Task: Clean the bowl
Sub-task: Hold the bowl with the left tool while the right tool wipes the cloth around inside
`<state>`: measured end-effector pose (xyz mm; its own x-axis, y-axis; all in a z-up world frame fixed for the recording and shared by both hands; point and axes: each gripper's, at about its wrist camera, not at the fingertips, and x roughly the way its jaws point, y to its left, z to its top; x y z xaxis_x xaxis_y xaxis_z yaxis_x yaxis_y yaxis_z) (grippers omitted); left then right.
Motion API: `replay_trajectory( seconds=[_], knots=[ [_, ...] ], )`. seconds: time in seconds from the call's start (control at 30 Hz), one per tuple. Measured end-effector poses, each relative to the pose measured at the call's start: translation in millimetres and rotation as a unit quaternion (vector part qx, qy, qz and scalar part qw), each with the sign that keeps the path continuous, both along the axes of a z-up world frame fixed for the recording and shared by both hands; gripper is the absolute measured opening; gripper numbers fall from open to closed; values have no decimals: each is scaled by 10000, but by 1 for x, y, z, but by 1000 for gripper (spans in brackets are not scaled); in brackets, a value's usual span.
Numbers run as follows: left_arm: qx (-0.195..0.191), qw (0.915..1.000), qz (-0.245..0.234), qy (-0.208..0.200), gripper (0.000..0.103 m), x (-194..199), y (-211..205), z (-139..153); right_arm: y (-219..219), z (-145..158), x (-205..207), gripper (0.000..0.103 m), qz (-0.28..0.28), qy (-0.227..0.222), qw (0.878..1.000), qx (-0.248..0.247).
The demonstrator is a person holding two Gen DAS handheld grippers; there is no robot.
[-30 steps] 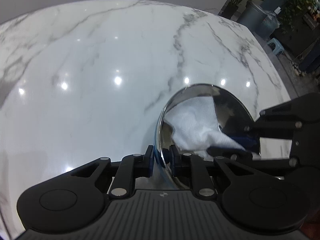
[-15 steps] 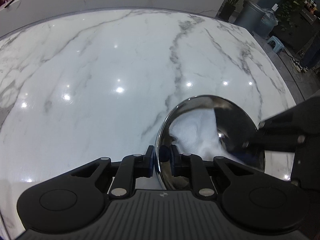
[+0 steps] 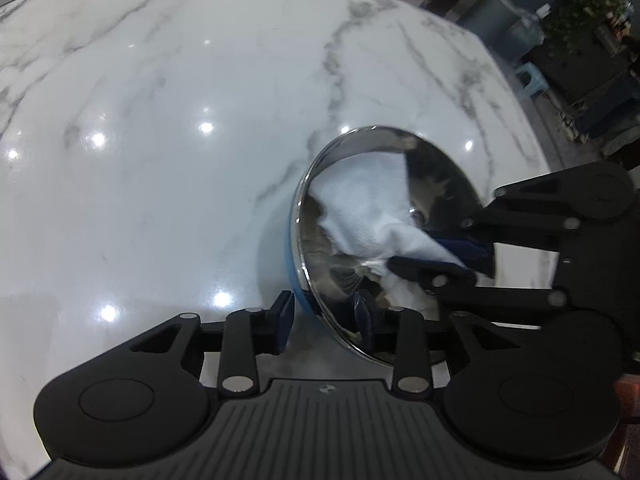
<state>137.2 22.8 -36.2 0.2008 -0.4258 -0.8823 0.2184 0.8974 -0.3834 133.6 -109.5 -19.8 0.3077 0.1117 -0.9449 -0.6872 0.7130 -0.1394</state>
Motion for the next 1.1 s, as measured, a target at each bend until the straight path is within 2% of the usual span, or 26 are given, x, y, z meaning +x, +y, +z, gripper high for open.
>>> replay_trajectory(
  seconds=[0.23, 0.33, 0.4, 0.47, 0.67, 0.83, 0.97, 1.1],
  knots=[
    [115, 9995, 146, -259, 20, 3, -1, 4, 0, -2, 3, 11, -103, 72, 9999, -1],
    [267, 9988, 181, -381, 9, 6, -4, 5, -1, 1, 4, 11, -187, 349, 9988, 292],
    [347, 9983, 168, -435, 8, 7, -7, 5, -3, 3, 6, 11, -244, 689, 9946, 732],
    [374, 9981, 145, -465, 8, 7, -8, 5, -2, 2, 6, 11, -242, 764, 9937, 784],
    [420, 9976, 61, -545, 8, 6, -9, 5, 2, -1, 5, 11, -43, 645, 9969, 455],
    [507, 9968, 45, -614, 9, 6, -12, 6, 8, -5, -4, 11, 253, -91, 9989, -387],
    [458, 9978, 18, -473, 11, 5, -11, 5, 7, -6, -3, 11, 199, -122, 9991, -365],
    [363, 9990, -221, -101, 22, 2, -15, -3, 4, -6, -2, 11, 97, -67, 9996, -272]
  ],
)
